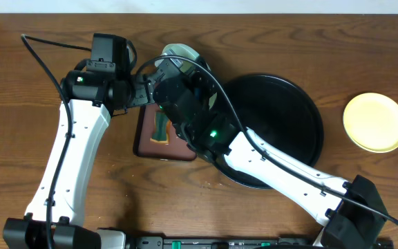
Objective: Clean dirty plates on tray and stack at the side
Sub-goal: 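Hold the light blue plate tilted above the brown tray, then carry the light blue plate right and set it on the yellow plate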
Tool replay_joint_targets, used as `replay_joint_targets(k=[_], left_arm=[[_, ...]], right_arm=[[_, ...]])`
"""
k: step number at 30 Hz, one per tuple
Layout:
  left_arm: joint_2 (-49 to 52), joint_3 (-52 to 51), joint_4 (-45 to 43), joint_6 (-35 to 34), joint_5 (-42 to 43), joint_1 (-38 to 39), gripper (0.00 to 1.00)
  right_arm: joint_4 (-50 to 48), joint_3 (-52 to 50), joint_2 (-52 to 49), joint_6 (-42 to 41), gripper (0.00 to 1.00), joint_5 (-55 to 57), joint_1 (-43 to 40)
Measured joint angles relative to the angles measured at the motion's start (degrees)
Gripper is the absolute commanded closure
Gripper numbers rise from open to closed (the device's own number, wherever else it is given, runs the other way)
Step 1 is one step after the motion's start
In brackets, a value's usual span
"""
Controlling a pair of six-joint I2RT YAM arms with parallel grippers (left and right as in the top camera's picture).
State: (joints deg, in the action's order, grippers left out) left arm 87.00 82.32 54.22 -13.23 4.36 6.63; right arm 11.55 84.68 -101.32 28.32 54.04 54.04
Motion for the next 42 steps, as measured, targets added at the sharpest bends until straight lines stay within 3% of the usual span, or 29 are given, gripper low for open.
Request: replay_joint_targets(k=[7,11,15,19,23,29,34,42], left_arm=[[0.0,0.0,0.0,0.0,0.0,0.0,0.16],[0.0,0.0,0.0,0.0,0.0,0.0,0.16],[0.0,0.0,0.0,0.0,0.0,0.0,0.16],[0.0,0.0,0.0,0.0,0.0,0.0,0.16],[0.0,0.0,0.0,0.0,0.0,0.0,0.16],[0.0,0.0,0.0,0.0,0.0,0.0,0.16],[0.0,0.0,0.0,0.0,0.0,0.0,0.16],[0.0,0.0,0.0,0.0,0.0,0.0,0.16]], right_arm=[[1.0,0.0,-0.2,-1.0,0.99,-0.7,0.2],[6.4,0.0,-0.2,-6.7,0.99,-2.1,-0.3],[14.7,0.1,-0.2,-17.4,0.99,-5.5,-2.4],[22.4,0.1,-0.2,-30.8,0.99,-18.0,-8.5],[25.2,0.1,0.4,-42.7,0.99,-37.6,-21.6],[26.9,0.1,1.6,-50.2,0.99,-64.8,-45.6],[33.0,0.1,1.9,-51.5,0.99,-72.7,-60.8],[38.9,0.0,2.0,-50.7,0.99,-73.9,-81.8]])
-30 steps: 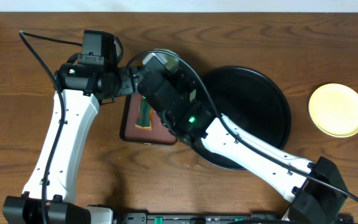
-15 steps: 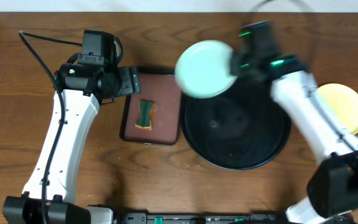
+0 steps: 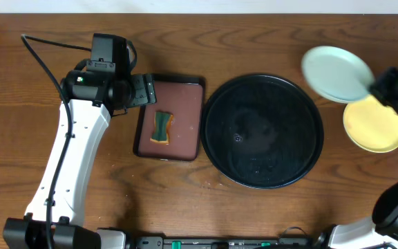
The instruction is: Clean dirty plates on tray and stack at the side
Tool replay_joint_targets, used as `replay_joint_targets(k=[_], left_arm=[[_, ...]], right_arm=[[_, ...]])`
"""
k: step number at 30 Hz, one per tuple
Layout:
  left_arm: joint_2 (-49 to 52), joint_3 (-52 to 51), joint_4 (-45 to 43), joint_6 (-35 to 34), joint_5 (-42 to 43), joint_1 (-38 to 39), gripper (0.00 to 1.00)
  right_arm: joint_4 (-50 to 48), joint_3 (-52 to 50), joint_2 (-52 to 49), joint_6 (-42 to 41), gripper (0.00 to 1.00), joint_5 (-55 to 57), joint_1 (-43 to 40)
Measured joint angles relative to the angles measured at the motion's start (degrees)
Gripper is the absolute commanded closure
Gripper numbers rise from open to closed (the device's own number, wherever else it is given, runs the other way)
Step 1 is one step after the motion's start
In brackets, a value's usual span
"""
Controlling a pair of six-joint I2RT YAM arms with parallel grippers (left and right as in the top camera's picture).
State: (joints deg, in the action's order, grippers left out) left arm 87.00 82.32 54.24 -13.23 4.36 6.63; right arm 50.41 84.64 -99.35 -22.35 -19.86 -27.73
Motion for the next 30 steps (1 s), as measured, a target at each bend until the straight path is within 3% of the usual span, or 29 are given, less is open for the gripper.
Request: replay_joint_targets(k=[5,12,14,16,20,24,30], left_arm=[[0.0,0.0,0.0,0.0,0.0,0.0,0.16],[0.0,0.0,0.0,0.0,0.0,0.0,0.16],[0.0,0.0,0.0,0.0,0.0,0.0,0.16],[0.0,0.0,0.0,0.0,0.0,0.0,0.16],[0.0,0.0,0.0,0.0,0.0,0.0,0.16],[0.0,0.0,0.0,0.0,0.0,0.0,0.16],[0.0,0.0,0.0,0.0,0.0,0.0,0.16]], right_arm=[[-0.7,-3.3,0.1,0.7,0.99,5.2,-8.7],[-0.6,-10.9,0.1,1.8,0.99,10.2,-14.5],[-1.3,-11.8,0.1,2.2,0.84,10.9,-14.9],[-2.8,-12.3,0.1,2.8,0.63,11.0,-15.2],[-5.4,-12.2,0.9,5.4,0.46,6.7,-15.2],[-8.1,-12.0,4.6,6.1,0.34,-0.1,-15.2],[-7.8,-11.4,18.7,6.4,0.33,-11.9,-11.6]])
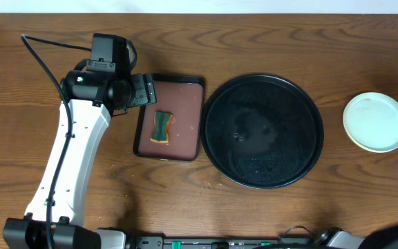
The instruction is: Clean dirty plates on tray and stack at the side
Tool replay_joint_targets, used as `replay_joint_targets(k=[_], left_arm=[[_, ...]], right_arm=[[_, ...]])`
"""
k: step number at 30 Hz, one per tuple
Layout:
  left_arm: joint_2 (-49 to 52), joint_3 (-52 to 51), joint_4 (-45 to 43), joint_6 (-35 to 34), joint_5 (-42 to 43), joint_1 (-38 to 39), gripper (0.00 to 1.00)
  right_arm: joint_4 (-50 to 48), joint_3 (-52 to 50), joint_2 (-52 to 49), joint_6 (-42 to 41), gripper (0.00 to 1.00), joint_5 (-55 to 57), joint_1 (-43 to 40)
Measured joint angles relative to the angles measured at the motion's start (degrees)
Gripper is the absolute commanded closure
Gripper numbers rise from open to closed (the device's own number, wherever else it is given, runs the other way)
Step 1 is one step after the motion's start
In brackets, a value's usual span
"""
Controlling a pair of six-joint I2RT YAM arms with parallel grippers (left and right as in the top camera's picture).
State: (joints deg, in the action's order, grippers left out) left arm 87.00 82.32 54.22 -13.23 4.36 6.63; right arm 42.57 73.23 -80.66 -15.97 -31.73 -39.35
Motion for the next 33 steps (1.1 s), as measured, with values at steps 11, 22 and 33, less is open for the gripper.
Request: replay_joint_targets(k=[11,22,33], left_arm=[[0.0,0.0,0.0,0.0,0.0,0.0,0.16],[0.0,0.0,0.0,0.0,0.0,0.0,0.16],[0.0,0.0,0.0,0.0,0.0,0.0,0.16]], right_arm=[[7.7,1.0,27.7,3.2,0.01,-1.1,26.3],[23.5,1.1,38.9,3.1,0.01,1.7,31.5],[13.5,-7.0,43.3,5.8,0.01,15.9,35.8]])
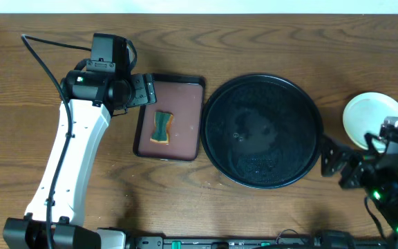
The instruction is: Clean dirty plates on tray and stack at the side
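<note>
The round black tray (261, 131) lies mid-table and shows only wet smears. At the right edge a pale green plate (370, 112) lies on top of the stack, and my right arm covers its lower part. My right gripper (340, 167) hovers open with nothing in it, just off the tray's right rim and below-left of the plate. My left gripper (144, 90) is open at the upper left corner of the small brown tray (185, 104), where a green and yellow sponge (161, 128) lies.
The left arm runs from the bottom left up to the brown tray. A black cable trails along the table's far left. The right arm's body fills the bottom right corner. Bare wood lies along the back edge.
My right arm, then barely visible at the right edge, has come back into view at the lower right, gripper open beside the black tray. The plate stays on the stack. The left arm has not moved.
My right arm first reached across to the brown tray, holding the pale green plate beside the left gripper. Then it held that plate over the yellow plate at the right. Later the green plate lay on the yellow one, and now the right gripper is open beside the tray.
</note>
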Tool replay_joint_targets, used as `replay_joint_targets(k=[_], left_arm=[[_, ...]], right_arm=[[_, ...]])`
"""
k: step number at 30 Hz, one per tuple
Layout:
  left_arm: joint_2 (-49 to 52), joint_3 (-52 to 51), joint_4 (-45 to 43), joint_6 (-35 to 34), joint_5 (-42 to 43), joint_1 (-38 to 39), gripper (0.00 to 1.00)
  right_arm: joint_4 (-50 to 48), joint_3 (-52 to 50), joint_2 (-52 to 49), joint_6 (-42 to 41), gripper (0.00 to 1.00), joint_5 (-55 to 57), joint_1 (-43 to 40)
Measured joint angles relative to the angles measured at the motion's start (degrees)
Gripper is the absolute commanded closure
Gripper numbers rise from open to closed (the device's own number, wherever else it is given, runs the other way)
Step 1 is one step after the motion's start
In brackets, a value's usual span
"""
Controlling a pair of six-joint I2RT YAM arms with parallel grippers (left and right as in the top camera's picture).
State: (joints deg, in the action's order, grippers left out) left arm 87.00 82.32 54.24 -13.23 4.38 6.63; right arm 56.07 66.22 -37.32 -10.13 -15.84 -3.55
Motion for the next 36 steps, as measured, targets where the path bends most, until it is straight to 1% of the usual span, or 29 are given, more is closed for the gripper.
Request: replay_joint_targets(k=[1,3,6,10,13,16,18,21,26,29,36], left_arm=[[0.0,0.0,0.0,0.0,0.0,0.0,0.16],[0.0,0.0,0.0,0.0,0.0,0.0,0.16],[0.0,0.0,0.0,0.0,0.0,0.0,0.16],[0.0,0.0,0.0,0.0,0.0,0.0,0.16],[0.0,0.0,0.0,0.0,0.0,0.0,0.16],[0.0,0.0,0.0,0.0,0.0,0.0,0.16],[0.0,0.0,0.0,0.0,0.0,0.0,0.16],[0.0,0.0,0.0,0.0,0.0,0.0,0.16],[0.0,0.0,0.0,0.0,0.0,0.0,0.16],[0.0,0.0,0.0,0.0,0.0,0.0,0.16],[0.0,0.0,0.0,0.0,0.0,0.0,0.16]], right_arm=[[-5.3,-3.6,1.5,1.0,0.01,1.0,0.9],[-12.9,-10.7,4.8,2.5,0.01,2.3,2.1],[-19.7,-21.7,11.4,3.8,0.01,3.3,2.8],[-21.9,-34.7,22.1,4.7,0.01,4.7,3.1],[-22.9,-42.2,29.1,4.9,0.01,7.0,3.1],[-25.0,-48.1,34.1,5.0,0.01,8.7,3.1],[-28.4,-51.6,36.1,5.0,0.01,9.3,3.1],[-33.1,-55.1,36.4,5.0,0.01,9.8,3.1],[-50.5,-63.6,36.7,5.2,0.01,10.3,3.1],[-51.9,-65.6,36.7,5.2,0.01,10.4,3.1],[-52.3,-65.6,36.6,5.2,0.01,10.5,3.1]])
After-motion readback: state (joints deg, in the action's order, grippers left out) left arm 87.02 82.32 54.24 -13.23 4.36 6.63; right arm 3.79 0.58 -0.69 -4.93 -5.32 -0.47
